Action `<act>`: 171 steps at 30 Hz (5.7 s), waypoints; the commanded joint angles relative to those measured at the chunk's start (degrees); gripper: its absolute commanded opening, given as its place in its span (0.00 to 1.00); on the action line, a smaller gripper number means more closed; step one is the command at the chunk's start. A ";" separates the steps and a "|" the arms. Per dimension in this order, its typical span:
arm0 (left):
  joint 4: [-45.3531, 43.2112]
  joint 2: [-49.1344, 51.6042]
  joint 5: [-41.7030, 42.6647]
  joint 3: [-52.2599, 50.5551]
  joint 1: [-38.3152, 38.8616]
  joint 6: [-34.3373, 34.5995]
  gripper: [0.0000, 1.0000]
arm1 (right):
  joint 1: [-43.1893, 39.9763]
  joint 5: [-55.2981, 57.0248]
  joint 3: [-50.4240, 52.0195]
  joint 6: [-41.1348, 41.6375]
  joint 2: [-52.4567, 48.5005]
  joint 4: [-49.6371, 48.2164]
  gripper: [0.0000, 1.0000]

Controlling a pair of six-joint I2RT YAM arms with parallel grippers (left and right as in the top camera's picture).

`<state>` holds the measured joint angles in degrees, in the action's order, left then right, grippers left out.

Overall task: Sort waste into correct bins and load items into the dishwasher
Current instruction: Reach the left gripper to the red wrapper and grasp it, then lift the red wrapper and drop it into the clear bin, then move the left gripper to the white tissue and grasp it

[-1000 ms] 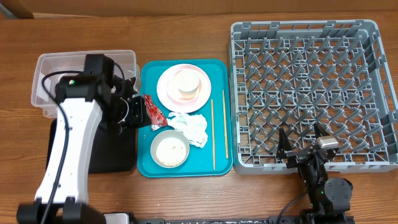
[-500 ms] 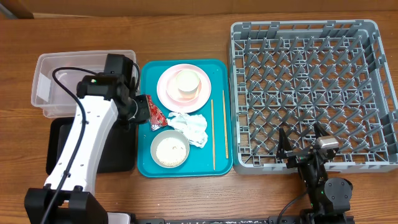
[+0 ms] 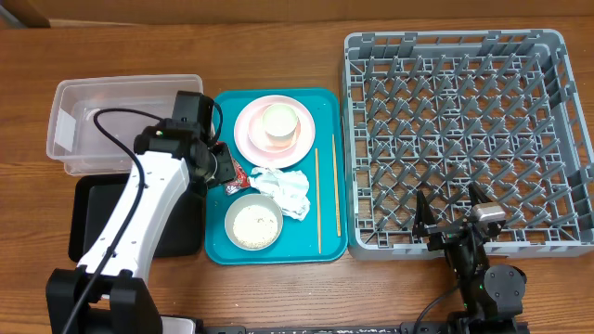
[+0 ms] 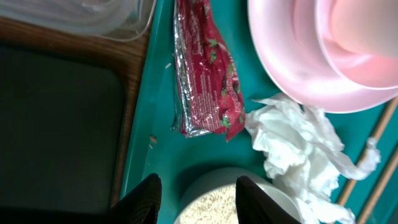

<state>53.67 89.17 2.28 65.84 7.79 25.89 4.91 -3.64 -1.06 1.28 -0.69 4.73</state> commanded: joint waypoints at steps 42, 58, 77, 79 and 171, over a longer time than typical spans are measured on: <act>-34.71 -0.33 -6.64 -22.53 3.96 3.91 0.53 | 0.17 0.09 0.61 -0.24 0.52 -0.22 1.00; -35.58 2.97 -6.54 -22.43 3.85 4.11 0.24 | 0.17 0.09 0.61 -0.24 0.52 -0.22 1.00; -13.81 -8.28 -6.40 2.69 3.80 -1.31 0.04 | 0.17 0.09 0.61 -0.24 0.52 -0.22 1.00; -13.88 -9.92 -10.03 4.52 3.78 -1.51 0.04 | 0.17 0.09 0.61 -0.24 0.52 -0.22 1.00; 1.33 10.60 -10.47 7.39 29.46 14.84 0.76 | 0.17 0.09 0.61 -0.24 0.52 -0.22 1.00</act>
<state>55.20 99.77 -3.70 73.78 36.77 38.74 4.91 -3.62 -1.06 1.26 -0.69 4.75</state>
